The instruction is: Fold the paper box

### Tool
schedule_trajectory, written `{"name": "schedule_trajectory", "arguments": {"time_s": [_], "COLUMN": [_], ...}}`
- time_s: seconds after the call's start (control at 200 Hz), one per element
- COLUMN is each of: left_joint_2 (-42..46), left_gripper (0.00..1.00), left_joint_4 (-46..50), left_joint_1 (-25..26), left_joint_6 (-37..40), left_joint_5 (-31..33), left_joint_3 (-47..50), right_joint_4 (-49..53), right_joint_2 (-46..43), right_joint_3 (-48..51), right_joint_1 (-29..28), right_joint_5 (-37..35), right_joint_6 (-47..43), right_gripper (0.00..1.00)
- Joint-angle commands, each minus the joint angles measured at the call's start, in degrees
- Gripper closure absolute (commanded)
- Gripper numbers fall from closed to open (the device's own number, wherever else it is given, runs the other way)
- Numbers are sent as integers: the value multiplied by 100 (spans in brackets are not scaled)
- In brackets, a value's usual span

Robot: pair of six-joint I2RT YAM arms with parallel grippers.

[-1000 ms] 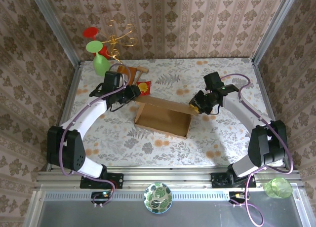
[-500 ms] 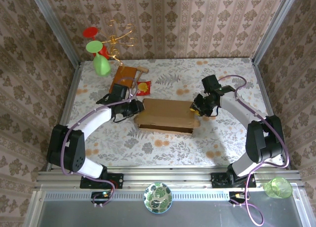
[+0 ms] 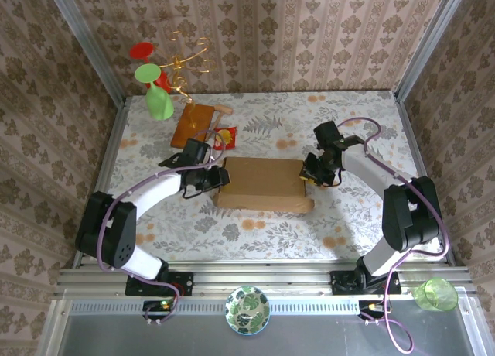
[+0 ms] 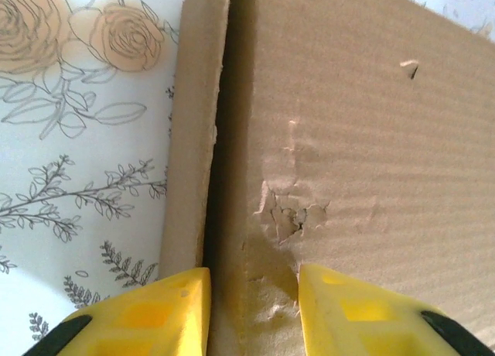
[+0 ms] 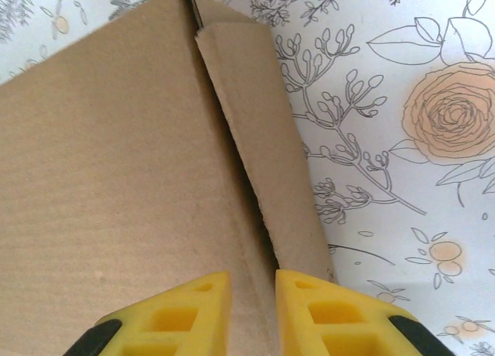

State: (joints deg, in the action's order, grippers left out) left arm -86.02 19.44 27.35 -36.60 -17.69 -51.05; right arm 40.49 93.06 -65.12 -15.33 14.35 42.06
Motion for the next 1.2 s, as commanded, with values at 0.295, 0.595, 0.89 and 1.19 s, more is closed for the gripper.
{"name": "schedule_trajectory", "arguments": {"time_s": [0.295,0.595,0.89,1.19], "left_joint_2": [64,-255,-257,-125], "left_gripper": [50,55,63,80], "left_joint_4": [819,349,109,-95], "left_joint_1": [55,24,31,33], "left_joint_6": [670,677,474,110], "left_joint_5": [479,158,200,145], "left_joint_3": [-391,-159,188,419], "right_joint_4": [257,237,297,281], "right_joint_2": [375,592,762,167], "right_joint_3": [52,55,-193,-91], "right_joint_1": [-40,-33,134,370], "right_joint_5": [-310,-334,-248,-248], "right_joint_6": [-564,-706,-887,-915], "right_gripper": [71,69,68,56]}}
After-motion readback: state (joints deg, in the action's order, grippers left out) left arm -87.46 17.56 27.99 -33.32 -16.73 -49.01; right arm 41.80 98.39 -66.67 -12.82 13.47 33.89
